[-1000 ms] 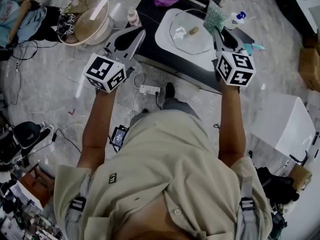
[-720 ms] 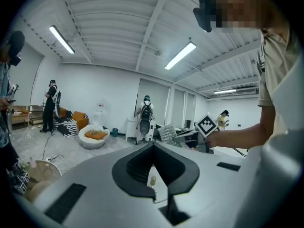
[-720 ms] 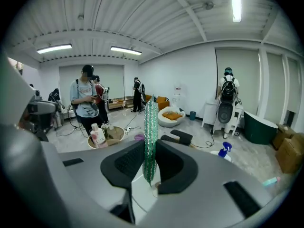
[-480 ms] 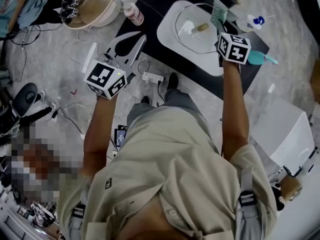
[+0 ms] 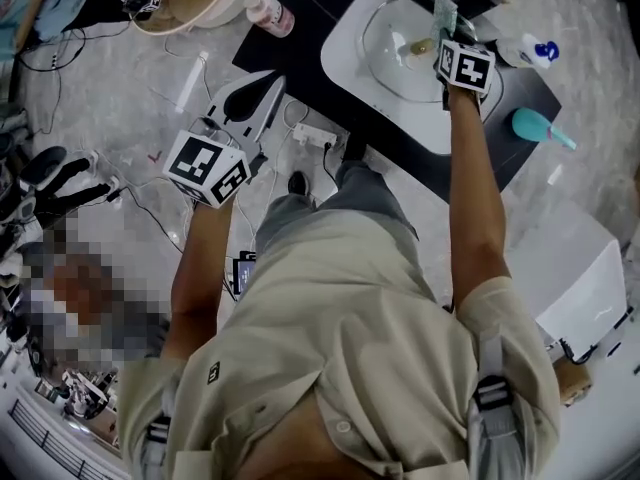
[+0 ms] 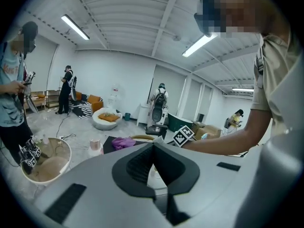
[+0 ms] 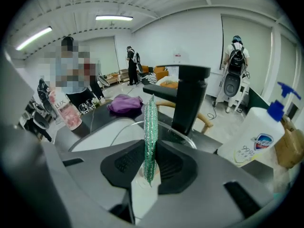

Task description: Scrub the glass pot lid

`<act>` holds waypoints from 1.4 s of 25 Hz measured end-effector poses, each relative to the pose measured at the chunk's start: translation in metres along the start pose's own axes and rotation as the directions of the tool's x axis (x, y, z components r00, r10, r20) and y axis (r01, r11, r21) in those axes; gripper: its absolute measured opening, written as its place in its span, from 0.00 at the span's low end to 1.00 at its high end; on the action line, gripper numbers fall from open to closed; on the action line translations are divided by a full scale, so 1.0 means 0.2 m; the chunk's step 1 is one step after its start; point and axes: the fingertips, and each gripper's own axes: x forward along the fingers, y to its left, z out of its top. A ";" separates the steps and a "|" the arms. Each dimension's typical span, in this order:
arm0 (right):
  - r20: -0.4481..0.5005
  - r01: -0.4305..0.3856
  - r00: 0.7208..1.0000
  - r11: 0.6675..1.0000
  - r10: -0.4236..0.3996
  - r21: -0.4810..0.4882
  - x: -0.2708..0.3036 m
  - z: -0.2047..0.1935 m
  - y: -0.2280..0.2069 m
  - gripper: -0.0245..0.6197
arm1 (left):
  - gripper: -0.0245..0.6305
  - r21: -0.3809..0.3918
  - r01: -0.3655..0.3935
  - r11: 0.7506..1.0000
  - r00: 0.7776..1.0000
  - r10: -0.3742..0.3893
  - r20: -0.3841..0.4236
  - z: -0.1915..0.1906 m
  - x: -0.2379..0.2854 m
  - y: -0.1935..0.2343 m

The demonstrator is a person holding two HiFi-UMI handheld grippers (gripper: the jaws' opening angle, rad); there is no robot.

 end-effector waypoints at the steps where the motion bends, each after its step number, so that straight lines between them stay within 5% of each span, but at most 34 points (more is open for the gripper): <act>1: -0.015 -0.006 1.000 1.000 0.006 0.000 0.04 -0.03 0.01 0.16 | 0.06 -0.005 -0.006 1.000 1.000 0.006 -0.005 -0.01 0.00 0.01; 11: -0.147 -0.127 0.982 0.991 0.119 -0.043 0.36 -0.24 0.32 0.16 | 0.06 -0.028 -0.044 0.999 0.998 0.042 -0.044 -0.08 0.02 0.05; 21: -0.295 -0.209 0.941 0.970 0.166 -0.123 0.29 -0.69 0.55 0.16 | 0.06 -0.034 -0.009 0.999 0.999 0.007 -0.054 -0.10 0.10 0.00; 28: -0.308 -0.080 0.949 0.997 0.072 -0.015 0.14 -0.87 0.19 0.16 | 0.06 -0.031 0.005 1.000 0.998 -0.007 -0.054 -0.10 0.11 -0.02; 35: -0.207 0.109 0.974 0.993 -0.097 0.049 -0.01 -0.71 -0.27 0.16 | 0.06 -0.036 0.017 0.999 0.998 -0.019 -0.059 -0.12 0.10 -0.05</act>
